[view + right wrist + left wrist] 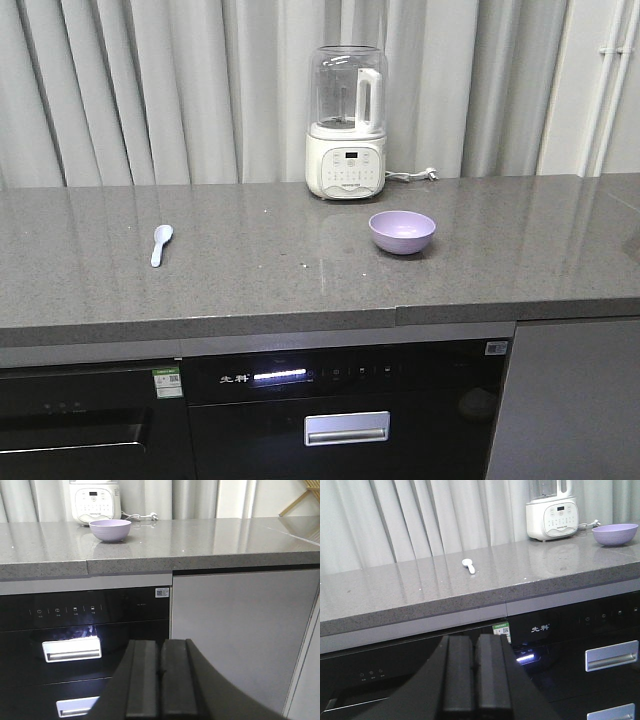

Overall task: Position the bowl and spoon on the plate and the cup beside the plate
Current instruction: 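Drive the base toward the spoon and lavender bowl on the counter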

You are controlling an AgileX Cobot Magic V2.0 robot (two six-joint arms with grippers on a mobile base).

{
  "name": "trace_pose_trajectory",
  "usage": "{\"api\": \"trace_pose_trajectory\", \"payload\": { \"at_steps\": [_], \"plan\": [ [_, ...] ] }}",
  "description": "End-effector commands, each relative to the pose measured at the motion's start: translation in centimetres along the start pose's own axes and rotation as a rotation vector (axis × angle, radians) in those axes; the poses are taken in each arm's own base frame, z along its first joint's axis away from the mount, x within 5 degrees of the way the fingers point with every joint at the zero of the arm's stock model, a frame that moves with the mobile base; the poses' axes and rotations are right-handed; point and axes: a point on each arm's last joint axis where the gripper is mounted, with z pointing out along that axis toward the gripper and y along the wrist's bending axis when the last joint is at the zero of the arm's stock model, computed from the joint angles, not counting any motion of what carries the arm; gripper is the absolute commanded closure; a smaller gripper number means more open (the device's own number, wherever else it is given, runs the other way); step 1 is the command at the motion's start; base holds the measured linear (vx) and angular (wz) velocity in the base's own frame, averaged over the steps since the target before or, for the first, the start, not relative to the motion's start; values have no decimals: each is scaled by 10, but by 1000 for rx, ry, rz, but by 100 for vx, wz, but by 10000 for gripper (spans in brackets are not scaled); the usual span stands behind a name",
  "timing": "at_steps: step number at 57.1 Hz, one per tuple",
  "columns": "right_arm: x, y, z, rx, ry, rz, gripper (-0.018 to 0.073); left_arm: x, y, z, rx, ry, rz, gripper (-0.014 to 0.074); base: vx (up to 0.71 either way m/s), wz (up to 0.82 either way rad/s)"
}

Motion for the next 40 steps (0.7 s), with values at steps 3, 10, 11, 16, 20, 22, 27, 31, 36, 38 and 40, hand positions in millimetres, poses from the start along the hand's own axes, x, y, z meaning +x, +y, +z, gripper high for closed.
{"api": "trace_pose_trajectory", "payload": {
  "at_steps": [3, 10, 11, 16, 20, 22, 27, 31, 36, 38, 40],
  "plan": [
    [-6, 0, 0, -2, -79, -10, 568, -16, 2, -3, -10, -117, -11, 602, 0, 0],
    [-6, 0, 0, -2, -79, -10, 568, -16, 2, -3, -10, -117, -11, 602, 0, 0],
    [-6, 0, 0, -2, -79, -10, 568, -16, 2, -3, -10, -117, -11, 602, 0, 0],
    [-6, 0, 0, -2, -79, -10, 568, -16, 2, -3, -10, -117, -11, 602, 0, 0],
    [-6, 0, 0, -2, -79, -10, 568, -16, 2, -3, -10, -117, -11, 602, 0, 0],
    [-6, 0, 0, -2, -79, -10, 568, -16, 2, -3, -10, -117, -11, 602, 0, 0],
    [-6, 0, 0, -2, -79, -10, 568, -16, 2, -3, -10, -117, -11, 602, 0, 0],
    [-6, 0, 0, -2, -79, -10, 568, -16, 2, -3, -10, -117, -11, 602, 0, 0],
    [-6, 0, 0, -2, -79, -10, 568, -16, 2, -3, -10, -117, -11, 602, 0, 0],
    [-6, 0, 0, -2, -79, -10, 568, -16, 2, -3, -10, -117, -11, 602, 0, 0],
    [-6, 0, 0, -2, -79, -10, 568, -16, 2, -3, -10, -117, -11, 602, 0, 0]
  ]
}}
